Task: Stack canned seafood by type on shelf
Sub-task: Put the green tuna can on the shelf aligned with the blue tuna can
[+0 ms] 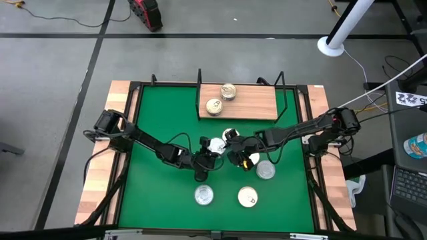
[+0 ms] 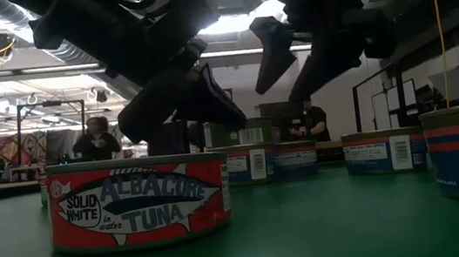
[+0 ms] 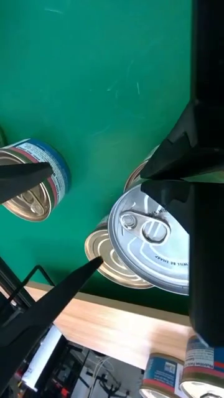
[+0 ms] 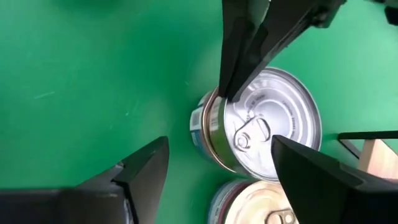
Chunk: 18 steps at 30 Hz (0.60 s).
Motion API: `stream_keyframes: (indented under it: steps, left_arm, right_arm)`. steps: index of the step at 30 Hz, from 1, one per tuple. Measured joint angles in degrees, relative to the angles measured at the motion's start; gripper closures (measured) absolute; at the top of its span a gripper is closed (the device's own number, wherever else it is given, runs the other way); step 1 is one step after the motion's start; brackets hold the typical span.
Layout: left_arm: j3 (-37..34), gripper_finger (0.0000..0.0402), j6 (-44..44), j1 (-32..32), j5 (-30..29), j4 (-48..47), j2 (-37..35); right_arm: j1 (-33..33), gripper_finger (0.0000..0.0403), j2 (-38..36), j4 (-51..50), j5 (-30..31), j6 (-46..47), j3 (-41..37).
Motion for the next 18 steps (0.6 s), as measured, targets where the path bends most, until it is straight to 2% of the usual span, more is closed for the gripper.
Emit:
stream_keyframes:
  steps: [9, 18]
  left_arm:
    - [-0.02, 0.04, -4.27, 0.0, -0.76, 0.31, 0.02]
    - [-0.15, 0.0401, -8.36, 0.07, -1.91, 2.97, -0.07]
  right_arm:
    - [0.0, 0.0123, 0.0, 0.42, 6.71, -0.16, 0.0]
    - [0.07, 0.0123, 0.0, 0.42, 6.85, -0.14, 0.0]
